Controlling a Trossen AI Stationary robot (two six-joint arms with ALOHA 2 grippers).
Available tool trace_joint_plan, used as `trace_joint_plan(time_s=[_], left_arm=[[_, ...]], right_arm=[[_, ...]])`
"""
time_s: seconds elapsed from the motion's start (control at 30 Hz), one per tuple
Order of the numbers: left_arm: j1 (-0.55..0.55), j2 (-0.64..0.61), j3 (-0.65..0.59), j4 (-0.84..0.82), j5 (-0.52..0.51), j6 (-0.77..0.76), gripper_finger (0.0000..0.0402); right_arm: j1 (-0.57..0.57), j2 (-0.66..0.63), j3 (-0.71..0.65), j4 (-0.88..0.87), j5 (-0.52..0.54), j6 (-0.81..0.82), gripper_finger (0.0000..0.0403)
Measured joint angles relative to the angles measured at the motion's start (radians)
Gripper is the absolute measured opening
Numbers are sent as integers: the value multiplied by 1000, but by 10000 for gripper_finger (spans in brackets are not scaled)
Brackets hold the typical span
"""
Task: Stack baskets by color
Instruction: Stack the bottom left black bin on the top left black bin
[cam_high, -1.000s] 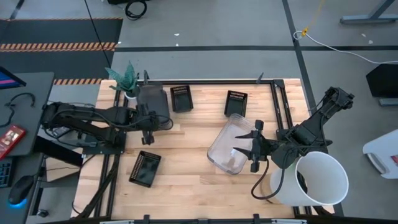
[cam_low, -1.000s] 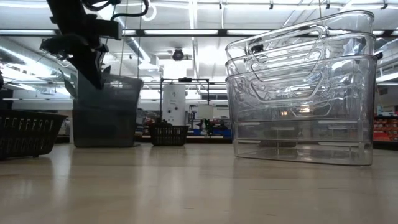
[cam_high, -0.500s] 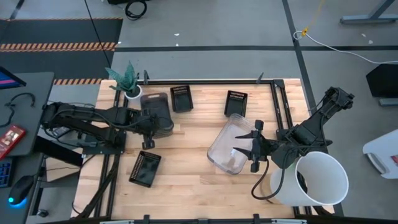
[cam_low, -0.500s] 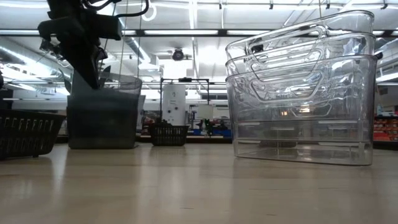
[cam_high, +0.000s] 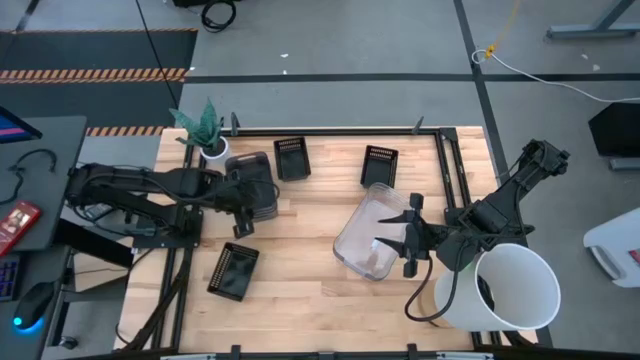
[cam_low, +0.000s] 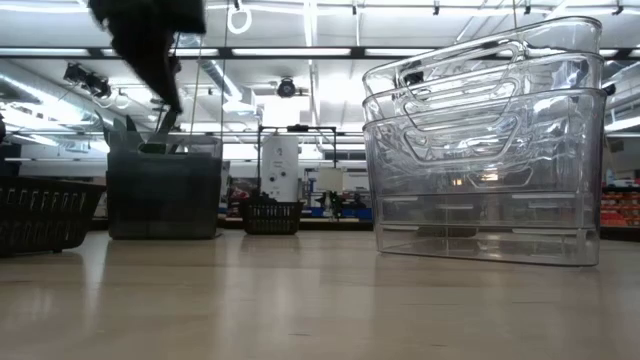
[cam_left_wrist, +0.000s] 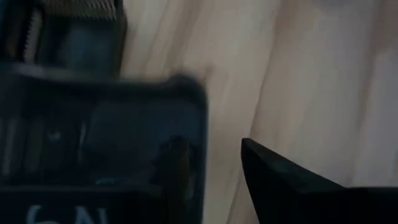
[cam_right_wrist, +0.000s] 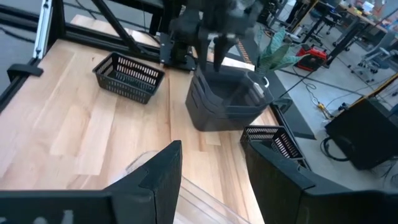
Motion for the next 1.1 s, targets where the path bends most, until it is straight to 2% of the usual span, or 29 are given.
trace_joint_plan(time_s=[0.1, 0.2, 0.43, 0.5, 0.93, 1.1], left_arm=[[-25, -22, 28, 61, -10, -4, 153], [-62, -60, -6, 157, 1, -45, 139], [-220, -84, -58, 183, 143, -315, 112], [-275, -78, -58, 183, 153, -388, 108], [-516, -66, -59, 192, 143, -808, 103], [-583, -11, -59, 197, 123, -868, 99]], right_arm=[[0, 0, 0, -13, -1, -12, 183], [-6, 0, -20, -13, -17, -9, 179], [-17, -32, -56, -7, -29, 4, 169], [-17, -46, -63, 8, -28, 12, 169], [-60, -50, -79, 35, -70, -5, 168], [-62, -61, -79, 39, -70, -14, 168]])
